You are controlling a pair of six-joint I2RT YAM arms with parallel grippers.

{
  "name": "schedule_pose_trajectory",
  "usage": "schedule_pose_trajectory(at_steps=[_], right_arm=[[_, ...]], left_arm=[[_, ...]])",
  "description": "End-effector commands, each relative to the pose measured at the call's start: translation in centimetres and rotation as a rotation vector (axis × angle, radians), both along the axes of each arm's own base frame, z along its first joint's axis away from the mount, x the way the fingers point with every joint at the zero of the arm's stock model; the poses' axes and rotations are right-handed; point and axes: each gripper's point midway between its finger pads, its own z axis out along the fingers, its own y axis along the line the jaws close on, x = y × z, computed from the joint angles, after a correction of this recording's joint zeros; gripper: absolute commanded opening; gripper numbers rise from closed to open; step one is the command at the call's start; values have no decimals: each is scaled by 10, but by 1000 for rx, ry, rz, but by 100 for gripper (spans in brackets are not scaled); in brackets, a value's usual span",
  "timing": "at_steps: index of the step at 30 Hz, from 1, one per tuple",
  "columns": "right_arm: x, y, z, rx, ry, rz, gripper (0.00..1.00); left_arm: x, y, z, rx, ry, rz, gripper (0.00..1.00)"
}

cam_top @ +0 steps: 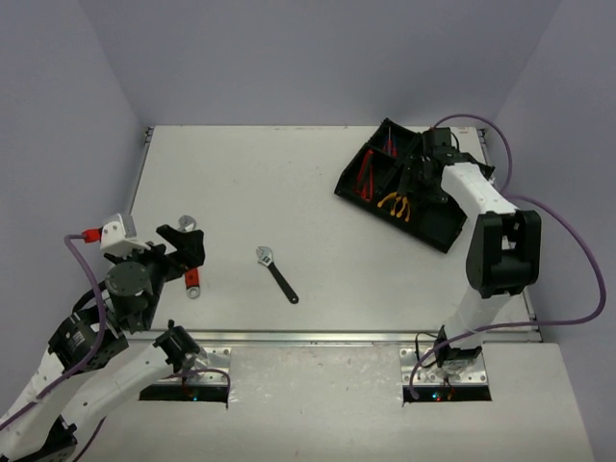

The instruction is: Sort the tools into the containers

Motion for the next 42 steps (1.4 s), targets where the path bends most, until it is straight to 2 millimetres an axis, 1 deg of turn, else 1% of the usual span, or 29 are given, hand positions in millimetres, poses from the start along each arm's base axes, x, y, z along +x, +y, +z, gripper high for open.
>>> schedule_pose_trajectory(at_steps=[1, 2, 4, 6, 8, 9, 10, 11, 12, 13, 15, 16, 17, 18, 19, 20, 21, 23, 27, 28, 29, 31, 32, 34, 35, 36, 38, 40, 42], right_arm=[[-6, 25, 81, 73, -204, 47, 98], [-13, 32, 87, 78, -218, 69, 99], [-30, 56, 96, 94, -259, 139, 99], [-53, 81, 86, 100, -242, 208, 99], [-71, 98, 85, 139, -240, 259, 99], [-77, 103, 80, 157, -229, 270, 99], [-84, 108, 71, 174, -215, 281, 99], [-98, 112, 60, 195, -206, 292, 99], [-105, 117, 55, 226, -204, 309, 99], [-109, 121, 52, 249, -210, 326, 99], [-121, 128, 45, 301, -205, 351, 99], [-121, 130, 44, 309, -213, 360, 99], [-127, 132, 37, 326, -199, 376, 99], [-128, 133, 37, 326, -201, 380, 99], [-128, 136, 35, 341, -214, 397, 99], [-130, 136, 32, 345, -209, 405, 99], [-132, 138, 29, 349, -210, 413, 99], [-134, 140, 25, 356, -209, 441, 99], [-138, 140, 22, 350, -208, 484, 99], [-140, 140, 22, 350, -212, 490, 99], [-141, 141, 23, 354, -219, 496, 99], [-142, 142, 26, 365, -243, 512, 99], [-144, 142, 25, 367, -245, 515, 99], [-145, 142, 24, 368, -252, 516, 99], [-146, 141, 24, 364, -255, 519, 99], [-146, 141, 24, 364, -255, 519, 99], [-146, 136, 24, 348, -265, 506, 99], [-146, 134, 24, 340, -269, 501, 99], [-146, 132, 24, 333, -276, 492, 99]], left_arm=[[17, -5, -10, 63, 74, 58, 100], [17, -5, -11, 52, 76, 64, 100], [28, -12, -29, 106, 167, 102, 100], [34, -18, -43, 117, 247, 139, 100], [44, -31, -67, 142, 350, 149, 100], [49, -33, -74, 141, 376, 153, 100], [56, -29, -81, 136, 397, 169, 100], [69, -37, -98, 92, 443, 95, 100], [78, -37, -110, 20, 476, 71, 100], [84, -28, -121, -32, 506, 68, 100], [94, 20, -157, -147, 617, 145, 100], [94, 46, -173, -176, 672, 221, 100], [93, 58, -182, -181, 705, 263, 100], [93, 62, -183, -189, 706, 280, 100], [90, 72, -206, -193, 799, 342, 100], [90, 75, -209, -194, 811, 364, 100], [90, 76, -222, -194, 854, 374, 100], [94, 85, -237, -186, 895, 418, 100], [112, 97, -249, -158, 920, 433, 100], [112, 100, -254, -153, 945, 434, 100], [114, 102, -259, -151, 968, 422, 99], [127, 106, -262, -160, 994, 384, 95], [131, 106, -264, -155, 1004, 366, 95], [137, 102, -275, -163, 1041, 315, 93], [145, 96, -274, -188, 1038, 276, 93], [145, 96, -273, -185, 1038, 269, 92], [148, 95, -281, -186, 1073, 243, 84], [146, 97, -282, -171, 1088, 254, 75], [139, 101, -281, -154, 1093, 279, 72]])
